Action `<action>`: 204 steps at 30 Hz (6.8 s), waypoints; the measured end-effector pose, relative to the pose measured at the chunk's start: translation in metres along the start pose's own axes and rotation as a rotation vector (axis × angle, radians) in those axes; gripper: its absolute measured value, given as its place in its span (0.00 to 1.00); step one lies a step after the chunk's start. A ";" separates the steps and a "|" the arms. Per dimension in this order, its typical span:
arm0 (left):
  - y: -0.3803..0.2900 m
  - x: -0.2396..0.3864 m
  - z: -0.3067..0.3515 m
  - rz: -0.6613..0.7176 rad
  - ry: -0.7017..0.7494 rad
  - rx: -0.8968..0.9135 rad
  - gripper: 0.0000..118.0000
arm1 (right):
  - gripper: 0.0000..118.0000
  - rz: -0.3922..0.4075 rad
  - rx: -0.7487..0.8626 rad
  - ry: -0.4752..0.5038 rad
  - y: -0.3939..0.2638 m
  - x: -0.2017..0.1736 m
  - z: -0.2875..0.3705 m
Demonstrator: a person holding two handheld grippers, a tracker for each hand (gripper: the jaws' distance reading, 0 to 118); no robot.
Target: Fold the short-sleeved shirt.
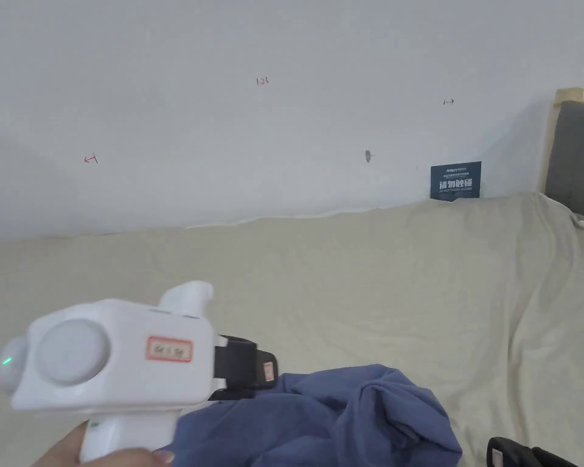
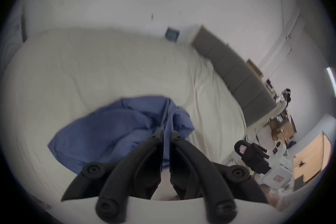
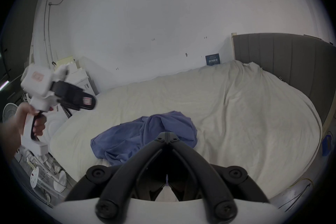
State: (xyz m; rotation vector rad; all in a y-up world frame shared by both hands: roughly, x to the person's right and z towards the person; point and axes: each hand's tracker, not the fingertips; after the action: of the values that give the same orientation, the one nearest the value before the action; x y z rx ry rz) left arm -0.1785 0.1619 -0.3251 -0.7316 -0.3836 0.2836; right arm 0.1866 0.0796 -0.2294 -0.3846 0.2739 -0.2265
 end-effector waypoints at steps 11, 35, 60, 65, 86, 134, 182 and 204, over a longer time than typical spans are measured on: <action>-0.127 -0.046 0.115 0.219 0.094 0.576 0.03 | 0.00 0.036 0.110 -0.059 0.008 -0.012 0.015; -0.002 -0.198 -0.015 0.259 0.397 -0.166 0.00 | 0.00 0.085 0.051 -0.023 -0.007 -0.022 -0.024; -0.042 -0.201 -0.115 0.062 0.536 -0.495 0.05 | 0.00 0.072 -0.114 0.023 -0.036 -0.017 -0.068; -0.037 -0.219 -0.091 0.104 0.613 -0.358 0.05 | 0.00 0.076 -0.032 0.047 0.003 -0.002 -0.080; -0.062 -0.246 -0.066 0.112 0.570 -0.361 0.05 | 0.94 0.155 -0.897 -0.098 0.072 -0.006 -0.449; 0.200 0.019 0.122 -0.189 0.309 0.305 0.05 | 0.01 0.013 -0.113 0.129 0.385 0.009 -0.056; -0.107 -0.101 -0.030 -0.011 0.219 -0.051 0.05 | 0.01 -0.023 -0.358 0.048 0.011 0.083 -0.108; -0.154 -0.120 -0.025 0.260 0.250 -0.231 0.90 | 0.91 -0.146 -0.609 -0.113 -0.040 0.126 -0.070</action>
State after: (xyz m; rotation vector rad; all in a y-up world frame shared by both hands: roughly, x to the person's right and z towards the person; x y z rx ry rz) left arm -0.2572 -0.0082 -0.2642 -1.0339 -0.0822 0.3909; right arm 0.2769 -0.0136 -0.3039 -1.0199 0.1991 -0.2617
